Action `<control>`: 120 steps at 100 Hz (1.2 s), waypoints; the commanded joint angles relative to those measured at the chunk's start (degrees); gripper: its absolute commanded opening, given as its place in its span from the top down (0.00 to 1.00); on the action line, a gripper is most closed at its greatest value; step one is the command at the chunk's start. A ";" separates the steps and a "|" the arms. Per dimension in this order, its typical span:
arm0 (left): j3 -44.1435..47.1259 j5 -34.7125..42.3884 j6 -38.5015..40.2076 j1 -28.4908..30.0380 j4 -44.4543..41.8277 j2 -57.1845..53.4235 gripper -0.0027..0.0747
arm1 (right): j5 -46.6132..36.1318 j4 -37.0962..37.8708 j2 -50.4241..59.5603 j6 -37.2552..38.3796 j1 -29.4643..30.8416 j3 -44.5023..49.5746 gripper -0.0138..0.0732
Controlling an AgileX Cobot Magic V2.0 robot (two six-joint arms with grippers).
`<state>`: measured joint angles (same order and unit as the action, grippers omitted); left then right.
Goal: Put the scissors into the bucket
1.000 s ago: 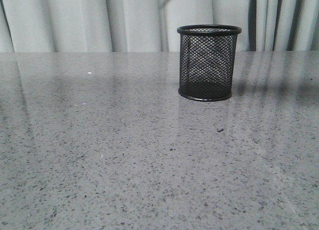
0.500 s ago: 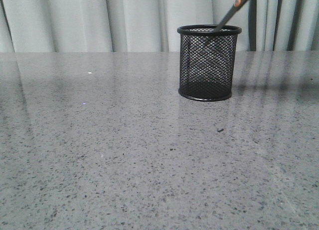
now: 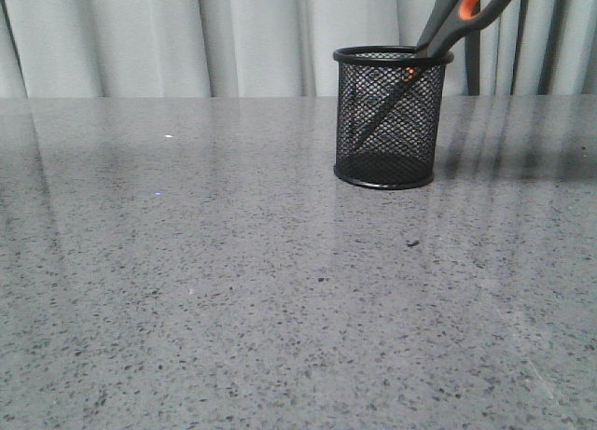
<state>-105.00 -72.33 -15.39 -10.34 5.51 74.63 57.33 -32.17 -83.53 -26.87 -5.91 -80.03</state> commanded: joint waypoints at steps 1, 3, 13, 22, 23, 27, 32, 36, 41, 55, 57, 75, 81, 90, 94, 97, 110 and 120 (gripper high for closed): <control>-1.62 3.30 -0.09 0.06 0.89 -1.49 0.43 | -2.74 -1.45 1.40 -0.87 -0.02 -1.94 0.75; -1.62 3.30 -0.09 0.06 0.89 -1.49 0.43 | -2.74 -1.45 1.40 -0.87 -0.02 -1.94 0.71; -1.62 3.30 -0.09 0.06 0.89 -1.49 0.43 | -3.65 -1.45 1.34 -0.87 -0.02 -1.94 0.57; -1.62 3.40 -0.24 0.06 0.89 -1.49 0.43 | -3.97 -0.68 1.89 -0.87 0.25 -2.86 0.53; -1.62 3.39 -0.24 0.06 0.89 -1.49 0.43 | -3.96 -0.68 2.04 -0.87 0.25 -3.00 0.53; -1.62 3.39 -0.24 0.06 0.89 -1.49 0.43 | -3.52 -0.45 2.52 -0.87 0.63 -3.99 0.53; -1.62 3.39 -0.24 0.06 0.89 -1.49 0.43 | -3.04 0.12 3.06 -0.87 0.92 -5.26 0.53; -1.62 3.39 -0.29 0.06 0.89 -1.49 0.43 | -2.63 0.67 3.59 -0.87 1.40 -6.38 0.53; -1.62 3.39 -0.29 0.06 0.89 -1.49 0.43 | -2.09 0.67 4.55 -0.87 1.83 -7.40 0.53; -1.62 3.52 -0.29 0.06 0.77 -1.49 0.56 | -1.92 0.77 7.40 -0.87 3.22 -8.29 0.53; -1.62 3.52 -0.29 0.06 0.77 -1.49 0.60 | -1.92 0.77 7.67 -0.87 3.36 -8.29 0.54; -1.62 3.52 -0.29 0.06 0.96 -1.49 0.98 | -3.63 0.77 11.25 -0.87 3.36 -7.15 0.79; -1.62 3.63 -0.29 0.06 1.76 -1.63 0.99 | -5.75 0.77 12.93 -0.87 3.36 -5.46 0.91; -0.34 5.55 -0.29 0.06 1.88 -2.95 0.99 | -10.01 0.77 16.00 -0.87 3.36 -0.75 0.92; 1.29 7.56 -0.29 0.06 1.88 -4.25 0.99 | -12.88 0.77 17.42 -0.87 3.36 2.16 0.92; 2.79 10.09 -0.14 0.06 1.92 -5.32 0.99 | -15.10 0.77 18.65 -0.87 3.36 4.31 0.92; 14.13 21.63 0.62 0.06 1.92 -12.52 0.99 | -27.07 0.33 25.38 -0.95 3.36 15.67 0.92; 26.03 31.49 1.80 0.06 1.92 -18.86 0.99 | -35.27 0.33 30.58 -0.95 3.36 24.13 0.92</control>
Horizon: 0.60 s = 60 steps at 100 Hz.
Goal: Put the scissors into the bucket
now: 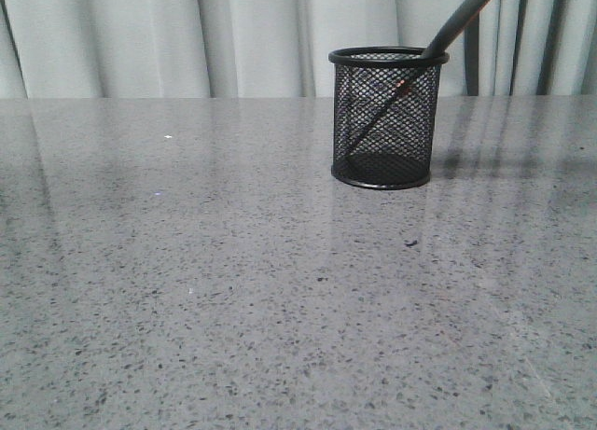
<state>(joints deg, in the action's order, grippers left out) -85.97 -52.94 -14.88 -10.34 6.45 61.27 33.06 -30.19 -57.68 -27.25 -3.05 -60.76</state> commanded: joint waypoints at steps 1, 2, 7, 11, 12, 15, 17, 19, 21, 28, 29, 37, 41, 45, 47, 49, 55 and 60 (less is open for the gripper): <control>7.92 13.54 1.29 0.06 0.99 -5.95 0.99 | -12.04 -1.65 5.45 -0.58 0.51 5.44 0.92; 9.80 14.27 1.29 0.06 0.99 -6.91 0.99 | -12.54 -1.65 5.81 -0.58 0.51 6.61 0.92; 16.45 19.40 1.40 0.06 1.39 -10.42 0.99 | -16.07 -1.65 8.20 -0.58 0.39 10.67 0.92; 22.23 23.95 1.40 0.06 1.50 -13.43 0.99 | -18.82 -1.65 10.55 -0.58 0.39 13.95 0.92; 23.18 25.52 1.40 0.06 1.50 -13.94 0.99 | -19.24 -1.65 10.93 -0.58 0.39 14.50 0.92; 27.02 28.51 1.40 0.06 1.50 -15.97 0.99 | -21.30 -1.65 12.81 -0.58 0.39 16.62 0.92; 29.84 30.77 1.40 0.06 1.64 -17.52 0.99 | -22.05 -1.65 14.02 -0.58 0.39 18.16 0.92; 32.62 33.01 1.40 0.06 1.64 -19.10 0.99 | -23.08 -1.55 14.81 -0.58 0.39 19.67 0.92; 35.35 34.46 1.40 0.06 1.66 -20.63 0.99 | -24.06 -1.44 15.98 -0.58 0.39 21.14 0.92; 43.88 41.30 1.40 0.06 2.03 -25.71 0.99 | -26.56 -1.45 19.96 -0.58 0.39 25.87 0.92; 44.69 42.52 1.40 0.06 2.16 -26.20 0.99 | -26.98 -1.45 20.75 -0.58 0.39 26.32 0.92; 53.36 48.07 1.40 0.06 3.12 -31.83 0.99 | -28.46 -1.45 25.10 -0.58 0.39 31.57 0.92; 56.39 50.27 1.40 0.06 4.33 -34.37 0.99 | -28.95 -1.45 27.30 -0.58 0.39 33.62 0.92; 59.58 51.99 1.40 0.06 5.27 -36.31 0.99 | -29.23 -1.45 29.36 -0.58 0.39 35.86 0.92; 60.97 52.94 1.40 0.06 5.67 -37.44 0.99 | -29.36 -1.45 30.01 -0.58 0.39 36.90 0.92; 62.26 52.94 1.40 0.06 5.97 -38.53 0.99 | -29.46 -1.45 30.96 -0.58 0.39 37.90 0.92; 65.22 54.19 1.40 0.06 6.07 -41.57 0.99 | -29.46 -1.45 33.62 -0.58 0.39 40.18 0.92; 67.46 54.44 1.40 0.06 6.07 -43.66 0.99 | -29.46 -1.45 35.40 -0.58 0.39 42.03 0.92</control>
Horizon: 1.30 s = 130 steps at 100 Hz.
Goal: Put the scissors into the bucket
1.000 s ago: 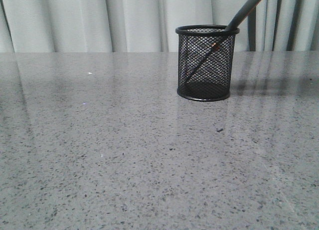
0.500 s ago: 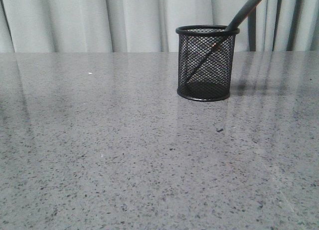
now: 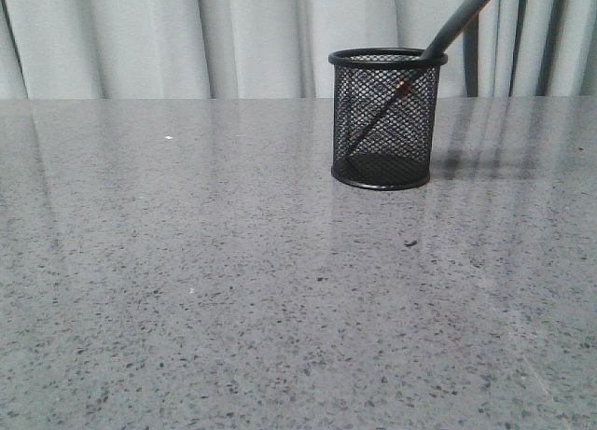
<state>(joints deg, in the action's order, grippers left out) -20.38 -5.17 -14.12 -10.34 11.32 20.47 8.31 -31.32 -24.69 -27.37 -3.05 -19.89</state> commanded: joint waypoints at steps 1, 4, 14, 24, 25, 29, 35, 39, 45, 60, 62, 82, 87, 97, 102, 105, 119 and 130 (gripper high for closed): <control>2.11 6.67 0.63 0.06 1.21 -3.12 0.99 | -4.71 -0.48 2.63 -0.46 0.39 1.36 0.92; 3.01 6.67 0.63 0.06 1.21 -4.10 0.99 | -4.71 -0.70 3.68 -0.46 0.39 2.11 0.92; 4.82 7.76 0.63 0.06 1.31 -6.86 0.99 | -4.71 -0.82 5.42 -0.46 0.39 3.81 0.92; 4.91 10.58 0.63 0.06 2.04 -7.25 0.99 | -4.54 -0.94 5.56 -0.46 0.39 4.03 0.92; 4.91 10.73 0.63 0.06 2.04 -7.25 0.99 | -4.44 -1.04 5.56 -0.46 0.39 4.03 0.92; 4.91 11.23 0.63 0.06 2.04 -7.25 0.99 | -4.31 -1.41 5.56 -0.46 0.39 4.03 0.92; 4.91 11.27 0.63 0.06 2.04 -7.25 0.99 | -4.31 -1.53 5.56 -0.46 0.39 4.03 0.92; 4.91 11.03 0.63 0.06 2.04 -7.25 0.99 | -4.31 -1.53 5.56 -0.46 0.39 4.03 0.92; 4.91 11.03 0.63 0.06 2.04 -7.25 0.99 | -4.31 -1.53 5.56 -0.46 0.39 4.03 0.92; 4.91 11.03 0.63 0.06 2.04 -7.25 0.99 | -4.20 -1.53 5.56 -0.46 0.39 4.03 0.92; 4.91 11.03 0.63 0.06 2.04 -7.25 0.99 | -4.20 -1.53 5.56 -0.46 0.39 4.03 0.92; 4.91 11.03 0.63 0.06 2.04 -7.25 0.99 | -4.20 -1.53 5.56 -0.46 0.39 4.03 0.92; 4.91 11.03 0.63 0.06 2.04 -7.25 0.99 | -4.20 -1.53 5.56 -0.46 0.39 4.03 0.92; 4.91 11.03 0.63 0.06 2.04 -7.25 0.99 | -4.20 -1.53 5.56 -0.46 0.39 4.03 0.92; 4.91 11.03 0.63 0.06 2.04 -7.25 0.99 | -4.20 -1.53 5.56 -0.46 0.39 4.03 0.92; 5.02 11.03 0.63 0.06 2.04 -7.25 0.99 | -4.20 -1.53 5.56 -0.46 0.39 4.03 0.92; 6.11 11.13 0.63 0.14 0.03 -7.34 0.99 | -4.20 -1.53 5.56 -0.46 0.39 4.03 0.92; 8.30 9.43 2.09 1.42 -2.72 -9.11 0.99 | -4.20 -1.53 5.56 -0.46 0.39 4.03 0.92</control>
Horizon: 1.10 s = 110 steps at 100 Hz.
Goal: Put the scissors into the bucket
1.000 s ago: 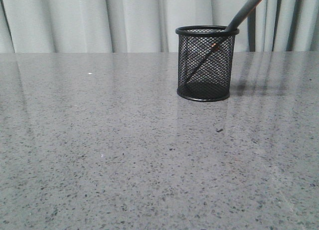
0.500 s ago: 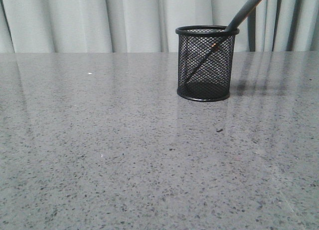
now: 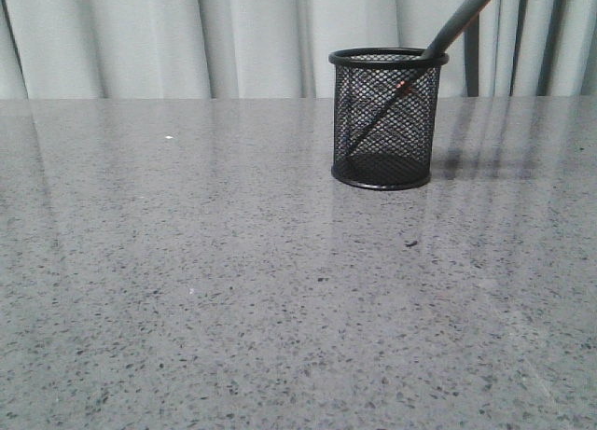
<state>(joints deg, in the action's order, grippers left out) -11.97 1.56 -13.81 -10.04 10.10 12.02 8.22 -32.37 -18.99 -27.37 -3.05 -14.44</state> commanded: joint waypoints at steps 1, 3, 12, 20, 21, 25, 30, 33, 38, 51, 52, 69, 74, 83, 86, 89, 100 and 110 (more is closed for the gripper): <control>0.30 2.55 2.52 1.26 -1.88 -1.03 0.99 | -4.11 -0.47 -0.13 -0.46 0.39 -1.42 0.92; 0.97 2.03 3.37 1.73 -2.62 -1.71 0.99 | -4.11 -0.47 -0.13 -0.46 0.39 -1.42 0.92; 3.64 -0.82 7.74 3.84 -6.07 -5.18 0.99 | -4.11 -0.47 -0.13 -0.46 0.39 -1.42 0.92; 6.44 -2.12 9.25 5.13 -7.30 -9.26 0.99 | -4.11 -0.47 -0.13 -0.46 0.39 -1.42 0.92; 6.67 -2.29 9.25 5.31 -7.30 -9.58 0.99 | -4.11 -0.47 -0.13 -0.46 0.39 -1.42 0.92; 7.99 -3.03 9.25 5.71 -7.30 -11.41 0.99 | -4.11 -0.47 -0.13 -0.46 0.39 -1.42 0.92; 9.60 -3.26 9.25 6.41 -7.15 -13.31 0.99 | -4.11 -0.47 -0.13 -0.46 0.39 -1.42 0.92; 10.72 -2.98 9.25 6.81 -7.01 -13.94 0.99 | -4.11 -0.47 -0.13 -0.46 0.39 -1.42 0.92; 11.79 -2.74 9.25 7.33 -7.02 -13.77 0.99 | -4.11 -0.47 -0.13 -0.46 0.39 -1.42 0.92; 13.01 -3.07 9.25 7.73 -6.84 -13.77 0.99 | -4.11 -0.47 -0.04 -0.46 0.39 -1.42 0.92; 13.01 -3.07 9.25 7.73 -6.84 -13.77 0.99 | -4.11 -0.47 -0.04 -0.46 0.39 -1.42 0.92; 12.91 -2.94 9.25 7.73 -6.09 -13.77 0.99 | -4.11 -0.47 -0.04 -0.46 0.39 -1.42 0.92; 12.91 -2.94 9.25 7.73 -6.09 -13.77 0.99 | -4.11 -0.47 -0.04 -0.46 0.39 -1.42 0.92; 12.91 -2.94 9.25 7.73 -6.09 -13.77 0.99 | -4.11 -0.47 -0.04 -0.46 0.39 -1.42 0.92; 12.91 -2.94 9.25 7.73 -6.09 -13.77 0.99 | -4.11 -0.47 -0.04 -0.46 0.39 -1.42 0.92; 12.91 -2.94 9.25 7.73 -6.09 -13.77 0.99 | -4.11 -0.47 -0.04 -0.46 0.39 -1.42 0.92; 12.91 -2.94 9.25 7.73 -6.09 -13.77 0.99 | -4.11 -0.47 -0.04 -0.46 0.39 -1.42 0.92; 12.91 -2.94 9.25 7.73 -6.09 -13.77 0.99 | -4.11 -0.47 -0.04 -0.46 0.39 -1.42 0.92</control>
<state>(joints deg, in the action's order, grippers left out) -0.03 -5.56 -5.09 -2.32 3.47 -0.23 8.22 -32.37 -18.77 -27.49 -3.05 -14.34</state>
